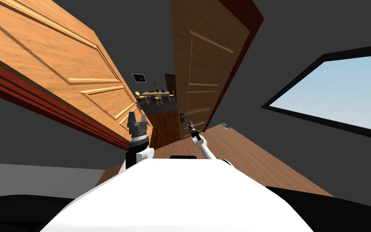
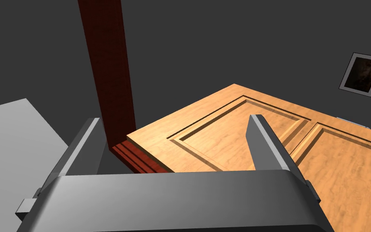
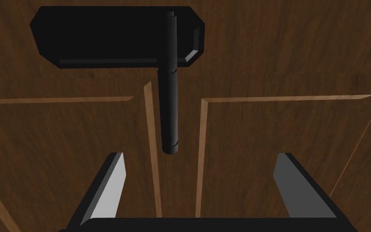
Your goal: Push the door open
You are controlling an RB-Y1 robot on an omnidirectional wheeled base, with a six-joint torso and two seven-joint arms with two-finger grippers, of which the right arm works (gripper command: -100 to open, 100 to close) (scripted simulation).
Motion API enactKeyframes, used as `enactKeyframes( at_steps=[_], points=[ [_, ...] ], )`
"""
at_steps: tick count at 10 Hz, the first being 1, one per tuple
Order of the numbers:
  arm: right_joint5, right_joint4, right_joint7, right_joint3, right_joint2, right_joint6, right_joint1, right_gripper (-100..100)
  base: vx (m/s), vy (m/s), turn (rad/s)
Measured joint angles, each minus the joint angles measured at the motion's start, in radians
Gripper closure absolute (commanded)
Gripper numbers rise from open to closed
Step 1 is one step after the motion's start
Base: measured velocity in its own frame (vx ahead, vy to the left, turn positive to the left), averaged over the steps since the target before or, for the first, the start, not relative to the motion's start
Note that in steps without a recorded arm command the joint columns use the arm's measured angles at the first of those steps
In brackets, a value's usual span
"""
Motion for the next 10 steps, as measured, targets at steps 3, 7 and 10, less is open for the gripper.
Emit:
enactKeyframes(
  at_steps=[3, 7, 10],
  points=[
    [0.008, 0.067, -0.003, 0.014, 0.010, 0.006, -0.039, -100, 0.057, -0.092, 0.047],
    [0.007, 0.078, -0.001, 0.007, -0.005, 0.003, -0.044, -100, 0.147, 0.055, 0.022],
    [0.005, 0.086, 0.002, -0.001, -0.004, 0.000, -0.047, -100, 0.181, 0.078, 0.027]
  ],
)
